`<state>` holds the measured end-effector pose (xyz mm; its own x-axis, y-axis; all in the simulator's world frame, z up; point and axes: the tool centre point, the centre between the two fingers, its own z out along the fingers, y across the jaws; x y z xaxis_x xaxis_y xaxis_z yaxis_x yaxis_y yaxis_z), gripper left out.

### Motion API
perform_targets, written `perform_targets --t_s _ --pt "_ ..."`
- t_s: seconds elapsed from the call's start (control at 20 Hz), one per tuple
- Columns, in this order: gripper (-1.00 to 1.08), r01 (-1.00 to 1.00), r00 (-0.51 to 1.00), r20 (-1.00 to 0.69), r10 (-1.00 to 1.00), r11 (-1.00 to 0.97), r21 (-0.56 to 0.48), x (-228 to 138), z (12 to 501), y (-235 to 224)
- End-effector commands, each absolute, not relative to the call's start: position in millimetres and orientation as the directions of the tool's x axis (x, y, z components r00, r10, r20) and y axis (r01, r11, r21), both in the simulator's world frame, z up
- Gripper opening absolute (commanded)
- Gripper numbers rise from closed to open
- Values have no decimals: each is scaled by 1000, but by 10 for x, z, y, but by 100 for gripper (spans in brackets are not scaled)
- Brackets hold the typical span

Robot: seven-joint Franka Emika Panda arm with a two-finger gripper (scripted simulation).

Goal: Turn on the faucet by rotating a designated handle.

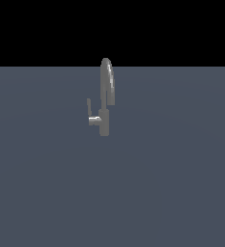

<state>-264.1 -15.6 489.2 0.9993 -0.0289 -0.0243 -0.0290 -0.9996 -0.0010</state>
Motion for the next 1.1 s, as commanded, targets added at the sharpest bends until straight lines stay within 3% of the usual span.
perform_targets --t_s 0.0,1.05 --pt "-100 -29 999 -24 -29 -1000 -1 -2641 4892 -156" --pt "-100 -226 971 90 -220 -973 52 -2521 4343 339"
